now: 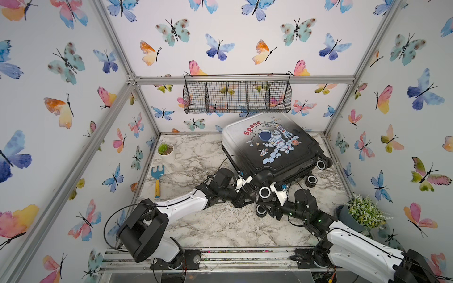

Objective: Close the suitcase zippers
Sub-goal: Zip the zipper on the suitcase, then reset both arms

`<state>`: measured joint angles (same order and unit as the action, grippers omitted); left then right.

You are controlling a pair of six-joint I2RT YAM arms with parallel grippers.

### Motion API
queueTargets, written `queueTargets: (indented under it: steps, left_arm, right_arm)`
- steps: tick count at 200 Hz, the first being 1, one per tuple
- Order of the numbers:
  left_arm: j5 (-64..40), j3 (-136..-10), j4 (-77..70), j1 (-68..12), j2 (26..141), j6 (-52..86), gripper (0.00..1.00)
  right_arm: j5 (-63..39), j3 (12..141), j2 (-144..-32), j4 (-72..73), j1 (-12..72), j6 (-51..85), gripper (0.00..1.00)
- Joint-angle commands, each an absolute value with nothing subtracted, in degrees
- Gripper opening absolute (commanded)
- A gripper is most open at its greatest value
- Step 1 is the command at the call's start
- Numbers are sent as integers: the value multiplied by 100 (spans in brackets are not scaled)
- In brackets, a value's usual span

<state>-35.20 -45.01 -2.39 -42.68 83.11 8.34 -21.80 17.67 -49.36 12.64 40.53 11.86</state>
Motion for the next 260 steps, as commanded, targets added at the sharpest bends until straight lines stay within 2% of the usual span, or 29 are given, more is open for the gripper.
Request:
queueTargets:
  steps: [1, 18, 26, 47, 62, 87, 105, 124, 139, 160, 182, 203, 237, 260]
  left_arm:
    - [-3412, -4573, 75, -4083, 8131, 541, 48]
    - [-3262, -4608, 337, -3961, 8039, 410, 62]
    - [-3184, -4669, 571, -3902, 7990, 320, 65]
    - [-2829, -4715, 1053, -3677, 7638, 238, 72]
    - [-2050, -4808, 1468, -3410, 7305, 257, 76]
    - [-767, -5006, 1987, -2979, 6805, 299, 80]
    - [320, -5129, 2136, -2586, 6540, 264, 87]
    - [1006, -5121, 2005, -1953, 6320, 365, 95]
    - [1216, -4864, 1576, -1449, 6233, 507, 100]
    - [1563, -4480, 840, -1146, 6298, 621, 99]
    - [2094, -4232, 219, -1125, 6536, 625, 99]
    - [2274, -3584, -1020, -1096, 6512, 629, 98]
    - [1922, -3489, -1548, -932, 6941, 750, 98]
    - [1855, -3350, -1774, -902, 7070, 607, 98]
  right_arm:
    - [-1830, 2012, -4807, 608, 4096, 965, 61]
    - [-1493, 2271, -4658, 217, 4096, 988, 77]
    - [-1250, 2498, -4601, -215, 4096, 888, 81]
    - [-451, 2997, -4255, -1158, 4079, 902, 86]
    - [-224, 3184, -3984, -1137, 4078, 845, 91]
    - [86, 3983, -4203, -1821, 4057, 436, 94]
    - [419, 4335, -4255, -1816, 3964, 248, 97]
    - [736, 4518, -4480, -1525, 3521, 202, 98]
    - [398, 4397, -4664, -819, 2762, 522, 98]
    - [-302, 4185, -5074, 309, 1834, 1072, 98]
    - [-474, 4078, -5501, 1186, 1191, 1165, 99]
    - [-386, 3682, -5722, 2250, 606, 1312, 99]
    - [1058, 3071, -5570, 2838, -67, 1807, 99]
    - [1123, 2929, -5416, 2383, -598, 1905, 98]
